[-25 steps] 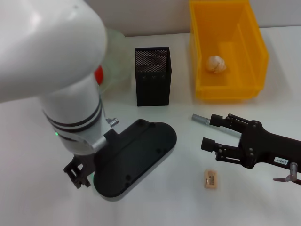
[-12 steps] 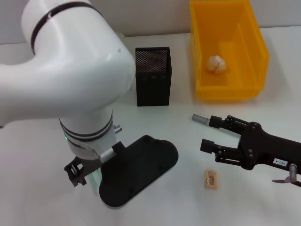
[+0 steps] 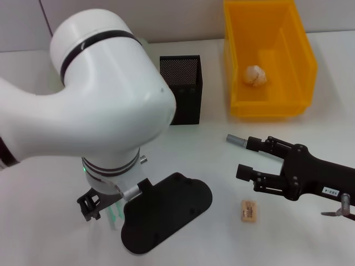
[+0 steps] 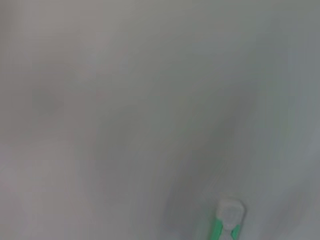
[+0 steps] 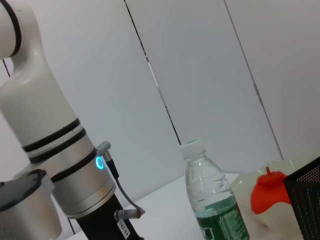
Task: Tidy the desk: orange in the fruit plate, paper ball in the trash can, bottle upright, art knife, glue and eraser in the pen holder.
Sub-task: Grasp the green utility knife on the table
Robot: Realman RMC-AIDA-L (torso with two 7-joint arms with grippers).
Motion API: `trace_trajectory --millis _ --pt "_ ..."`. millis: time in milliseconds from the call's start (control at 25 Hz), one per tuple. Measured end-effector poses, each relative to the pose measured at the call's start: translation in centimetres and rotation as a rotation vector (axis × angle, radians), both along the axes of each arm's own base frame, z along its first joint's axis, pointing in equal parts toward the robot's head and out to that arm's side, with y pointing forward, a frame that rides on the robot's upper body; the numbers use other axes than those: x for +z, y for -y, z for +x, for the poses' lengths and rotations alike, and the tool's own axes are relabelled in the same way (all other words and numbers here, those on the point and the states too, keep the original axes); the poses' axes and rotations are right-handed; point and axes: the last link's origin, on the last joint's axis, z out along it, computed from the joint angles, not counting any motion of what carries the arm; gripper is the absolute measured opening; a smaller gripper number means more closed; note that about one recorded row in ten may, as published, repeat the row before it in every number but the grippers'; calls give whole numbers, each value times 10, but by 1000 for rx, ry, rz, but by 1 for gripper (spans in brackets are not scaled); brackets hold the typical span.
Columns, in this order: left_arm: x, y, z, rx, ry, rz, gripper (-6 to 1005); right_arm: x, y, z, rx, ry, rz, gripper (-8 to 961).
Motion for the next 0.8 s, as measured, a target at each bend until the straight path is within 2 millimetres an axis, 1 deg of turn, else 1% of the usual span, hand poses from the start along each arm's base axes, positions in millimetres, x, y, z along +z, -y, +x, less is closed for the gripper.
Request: trace_trajectory --millis 200,400,800 --pt "-3 1 0 -9 -7 -4 651 0 1 1 -3 1 0 830" --pt "-8 2 -6 -24 -39 -9 650 0 2 2 -7 1 0 831" --pt "-10 3 -4 -38 -35 -17 649 0 4 2 -8 -2 -3 831"
